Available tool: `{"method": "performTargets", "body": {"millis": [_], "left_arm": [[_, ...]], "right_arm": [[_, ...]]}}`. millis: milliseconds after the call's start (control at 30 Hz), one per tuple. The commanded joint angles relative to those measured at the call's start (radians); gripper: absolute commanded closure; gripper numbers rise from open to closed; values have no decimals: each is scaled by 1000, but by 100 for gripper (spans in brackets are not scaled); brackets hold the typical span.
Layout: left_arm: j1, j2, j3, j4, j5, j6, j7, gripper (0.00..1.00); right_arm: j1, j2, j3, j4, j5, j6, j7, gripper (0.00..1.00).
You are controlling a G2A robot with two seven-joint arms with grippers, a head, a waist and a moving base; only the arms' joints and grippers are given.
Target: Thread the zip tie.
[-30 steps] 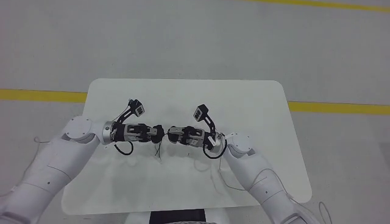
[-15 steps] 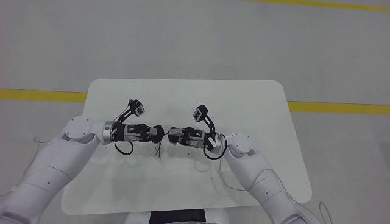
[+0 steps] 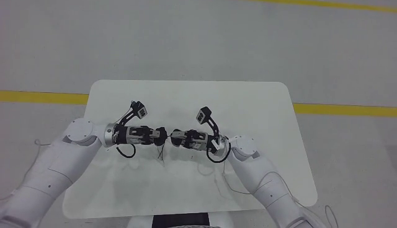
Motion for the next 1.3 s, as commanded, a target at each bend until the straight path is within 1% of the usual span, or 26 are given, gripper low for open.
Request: {"method": "performTargets", "body": {"millis": [0,333,367,433,600,667,867,933,967,1267], "left_arm": [[0,0,0,0,0,0,0,0],[0,0,0,0,0,0,0,0],[5,-1,2,-9,5,4,28,0],[11,0,3,-21,5,10,42,0],[19,4,1,-35,-1,19,38,0],[17,6,1,-36,5,19,34,0],[17,6,1,-36,5,19,34,0],[24,5,5,-53,12,26,70,0],[26,6,5,-58,11,28,73,0],[31,11,8,-68,13,37,69,0]], "right_arm": [[-3,0,4,-1,9,-6,-4,100],[-15,2,18,-4,24,-23,-43,100],[-17,2,19,-6,29,-24,-51,100],[-19,3,22,-7,29,-27,-62,100],[-28,3,28,-12,22,-26,-106,100],[-31,3,29,-16,18,-25,-121,100],[-32,4,30,-16,16,-26,-124,100],[-41,3,29,-33,6,-21,-157,100],[-45,4,30,-40,5,-21,-166,100],[-57,6,36,-58,7,-22,-175,100]]}}
